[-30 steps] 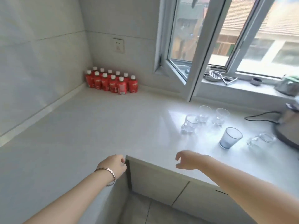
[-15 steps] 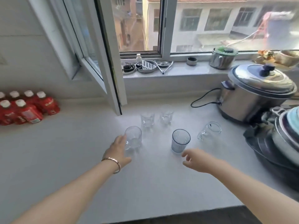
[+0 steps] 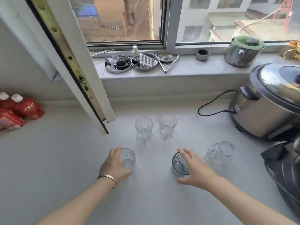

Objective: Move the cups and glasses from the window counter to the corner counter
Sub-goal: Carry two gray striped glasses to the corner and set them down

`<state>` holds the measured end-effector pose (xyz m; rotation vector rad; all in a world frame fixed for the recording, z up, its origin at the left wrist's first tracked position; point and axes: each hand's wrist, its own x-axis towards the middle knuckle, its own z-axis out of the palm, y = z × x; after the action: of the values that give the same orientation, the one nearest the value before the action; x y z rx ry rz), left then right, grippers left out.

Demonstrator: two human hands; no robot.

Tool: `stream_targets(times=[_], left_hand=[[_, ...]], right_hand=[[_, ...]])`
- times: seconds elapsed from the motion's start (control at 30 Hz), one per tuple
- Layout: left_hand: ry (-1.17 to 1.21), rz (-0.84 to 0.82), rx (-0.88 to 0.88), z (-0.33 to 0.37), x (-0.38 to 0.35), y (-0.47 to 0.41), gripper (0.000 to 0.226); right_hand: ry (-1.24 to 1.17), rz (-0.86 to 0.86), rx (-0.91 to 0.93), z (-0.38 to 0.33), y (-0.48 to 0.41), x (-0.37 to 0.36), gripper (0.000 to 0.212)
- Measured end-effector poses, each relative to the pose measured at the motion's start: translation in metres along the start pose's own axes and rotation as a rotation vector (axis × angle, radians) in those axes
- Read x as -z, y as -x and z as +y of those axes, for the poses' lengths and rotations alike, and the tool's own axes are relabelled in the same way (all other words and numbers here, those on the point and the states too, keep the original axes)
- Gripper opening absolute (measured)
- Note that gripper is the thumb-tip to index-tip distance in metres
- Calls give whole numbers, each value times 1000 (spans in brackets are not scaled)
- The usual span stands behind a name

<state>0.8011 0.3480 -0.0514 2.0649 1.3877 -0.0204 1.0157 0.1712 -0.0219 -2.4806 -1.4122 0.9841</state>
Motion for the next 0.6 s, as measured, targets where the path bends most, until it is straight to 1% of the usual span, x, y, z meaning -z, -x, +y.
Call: stream_targets(times=[0.13,0.3,0.43,0.6], left_hand=[[116,102,136,15,-12,41,81],[228,281,307,34,-29,112,85],[252,377,395,40,-31,171,89],[268,523,548,23,-34,264,88]], right_hand=[[-50,49,98,17,-9,-4,89],[-112,6,233,21,-8,5,86],[-68,-60,426,-9,4,13,86],[49,-174,725,-81,45,-1,89]])
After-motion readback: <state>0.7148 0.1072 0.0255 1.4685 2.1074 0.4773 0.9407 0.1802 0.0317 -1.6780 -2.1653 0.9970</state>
